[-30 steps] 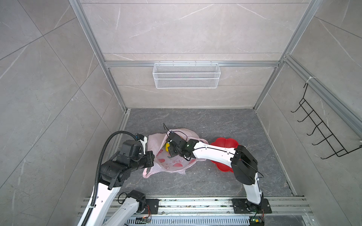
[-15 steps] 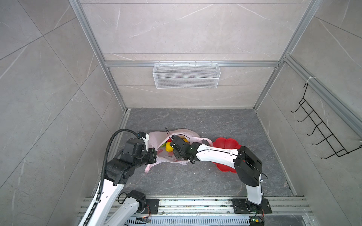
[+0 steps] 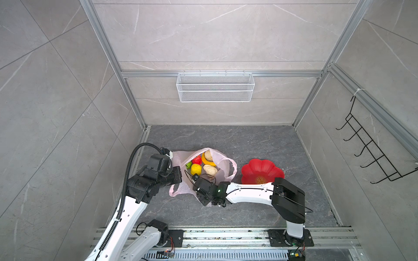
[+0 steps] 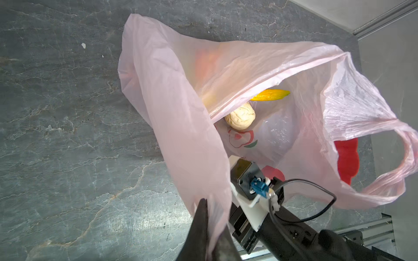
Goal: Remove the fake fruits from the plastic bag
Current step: 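Lower the right gripper onto the cream pear and close on it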
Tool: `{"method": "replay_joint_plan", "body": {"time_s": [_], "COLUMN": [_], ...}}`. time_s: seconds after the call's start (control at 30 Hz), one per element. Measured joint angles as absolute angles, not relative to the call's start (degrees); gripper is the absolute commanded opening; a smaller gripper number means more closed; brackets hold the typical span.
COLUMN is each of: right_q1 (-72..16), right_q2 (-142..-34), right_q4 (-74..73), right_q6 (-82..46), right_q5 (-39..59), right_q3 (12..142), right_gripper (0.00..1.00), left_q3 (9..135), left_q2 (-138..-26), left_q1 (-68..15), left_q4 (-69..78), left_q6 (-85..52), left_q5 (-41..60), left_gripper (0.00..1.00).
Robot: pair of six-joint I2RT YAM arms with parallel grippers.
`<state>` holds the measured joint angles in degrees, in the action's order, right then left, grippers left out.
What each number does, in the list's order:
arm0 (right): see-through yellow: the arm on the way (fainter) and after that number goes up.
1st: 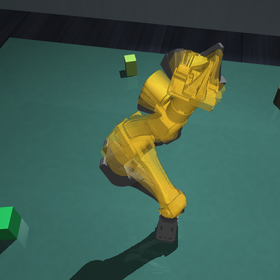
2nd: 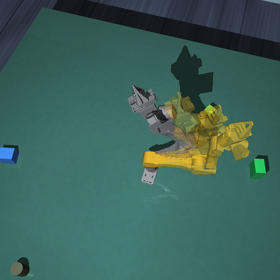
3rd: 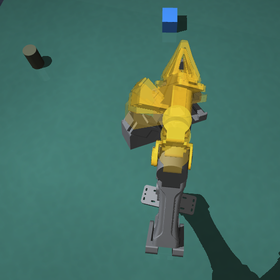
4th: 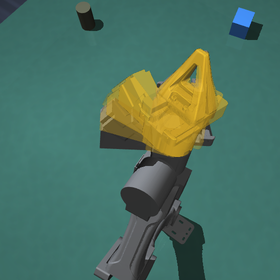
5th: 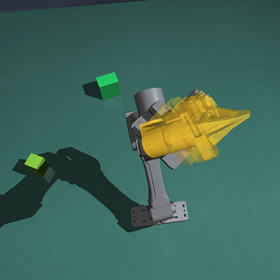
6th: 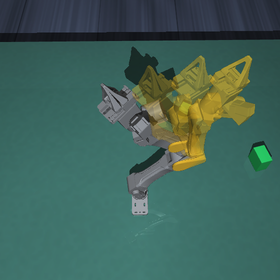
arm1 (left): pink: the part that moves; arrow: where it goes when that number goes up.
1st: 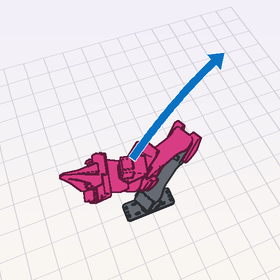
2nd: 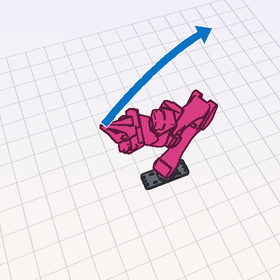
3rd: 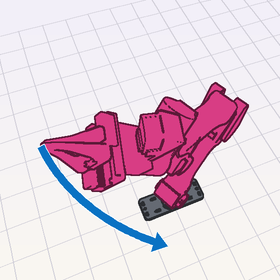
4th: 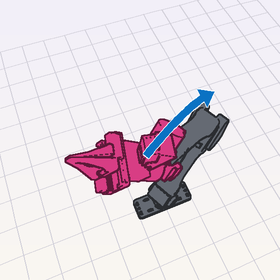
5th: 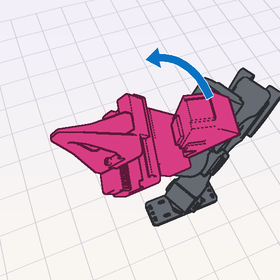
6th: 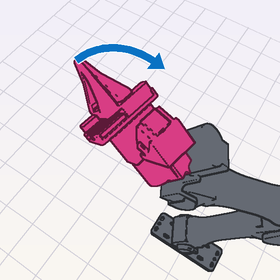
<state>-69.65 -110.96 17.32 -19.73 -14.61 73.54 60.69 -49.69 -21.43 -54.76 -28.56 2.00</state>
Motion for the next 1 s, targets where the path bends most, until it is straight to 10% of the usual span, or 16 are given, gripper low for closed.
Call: {"method": "replay_joint_plan", "body": {"time_s": [1.0], "right_q1": [-58.2], "right_q2": [-113.8], "right_q4": [27.4], "right_q6": [-13.1], "right_q5": [-24.5], "right_q3": [89.2], "right_gripper": [0.70], "left_q3": [57.8], "left_q2": [-47.4], "left_q1": [-21.4], "left_q4": [-51.7], "left_q6": [-28.5], "left_q5": [6.4], "left_gripper": [0.07]}}
